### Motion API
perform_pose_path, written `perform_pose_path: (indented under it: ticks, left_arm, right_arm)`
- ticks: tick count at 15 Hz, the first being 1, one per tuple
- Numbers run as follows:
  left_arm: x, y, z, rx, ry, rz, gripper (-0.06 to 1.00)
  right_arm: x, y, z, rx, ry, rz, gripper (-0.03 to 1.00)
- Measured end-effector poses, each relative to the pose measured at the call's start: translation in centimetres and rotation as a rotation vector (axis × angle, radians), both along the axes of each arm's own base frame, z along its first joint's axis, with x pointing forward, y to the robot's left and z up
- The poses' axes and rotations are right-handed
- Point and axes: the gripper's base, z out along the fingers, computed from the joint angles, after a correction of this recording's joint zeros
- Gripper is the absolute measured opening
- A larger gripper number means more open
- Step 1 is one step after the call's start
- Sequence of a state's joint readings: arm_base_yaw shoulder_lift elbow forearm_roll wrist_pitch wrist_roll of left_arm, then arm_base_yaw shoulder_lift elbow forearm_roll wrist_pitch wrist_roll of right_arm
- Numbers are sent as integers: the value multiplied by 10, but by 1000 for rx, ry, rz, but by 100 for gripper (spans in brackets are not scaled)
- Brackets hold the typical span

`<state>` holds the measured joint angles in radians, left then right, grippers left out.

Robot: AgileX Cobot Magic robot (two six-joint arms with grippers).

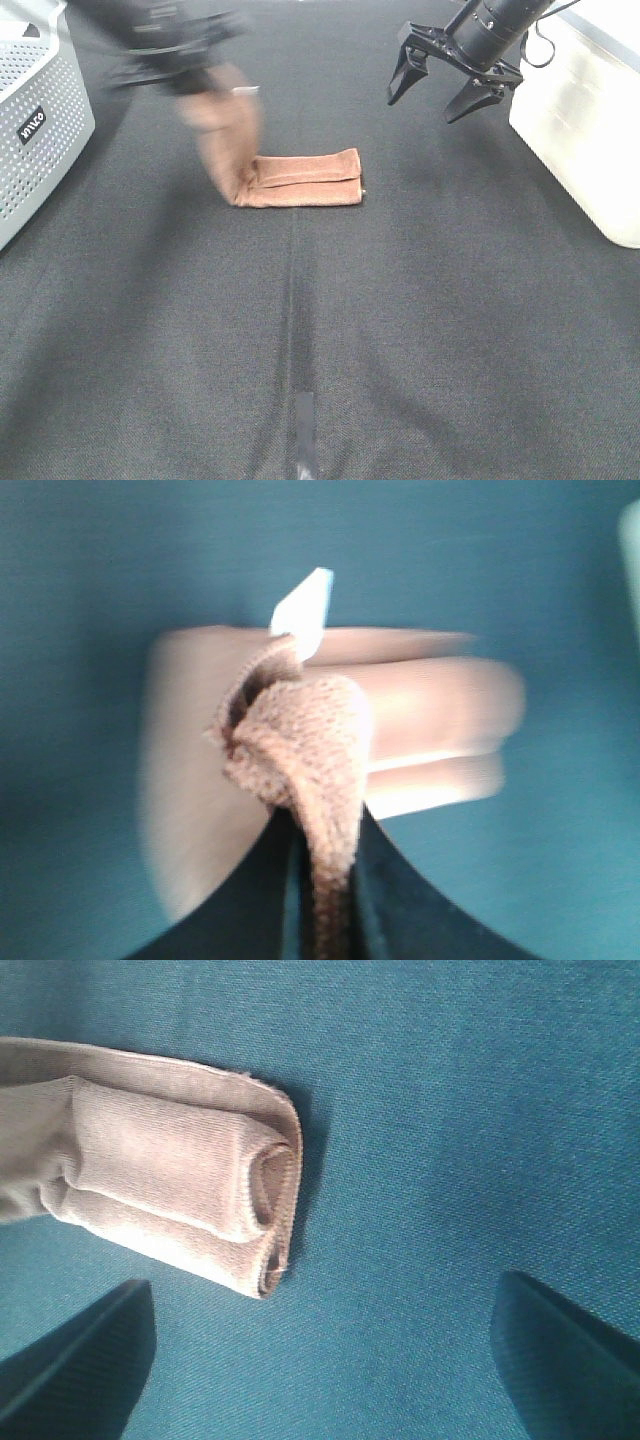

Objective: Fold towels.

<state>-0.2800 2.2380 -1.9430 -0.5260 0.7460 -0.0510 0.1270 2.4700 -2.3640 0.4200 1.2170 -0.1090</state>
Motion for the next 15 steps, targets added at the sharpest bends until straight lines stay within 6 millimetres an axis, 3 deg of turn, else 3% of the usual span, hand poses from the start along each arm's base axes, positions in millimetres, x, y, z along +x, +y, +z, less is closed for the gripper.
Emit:
perform_pose_path:
  ticks: [2, 4, 5, 8, 9, 12, 14, 15]
  left_arm:
    - [-4, -33, -2, -39, -58, -12, 6]
    - [-6, -59, -28, -74, -24, -6, 8]
    - [-5, -63, -42, -84, 4, 10, 16]
    - [-1, -74, -56, -169, 15, 94, 62]
    - [0, -76, -54, -199, 6, 117, 72]
    - [2, -75, -49, -223, -18, 129, 77]
    - [9, -55, -34, -177, -90, 113, 77]
    - [16, -35, -24, -160, -124, 137, 77]
  right_arm:
    - [0, 0, 0, 0, 0, 0, 85]
    - [0, 0, 0, 0, 0, 0, 85]
    - [0, 0, 0, 0, 0, 0, 85]
    - [0, 0, 0, 3, 0, 0, 85]
    - [0, 0, 0, 5, 1, 0, 85]
    - [0, 3, 1, 37, 5, -1, 85]
    - [-1, 12, 7, 155, 11, 13, 85]
    - [-2, 19, 11, 229, 4, 39, 85]
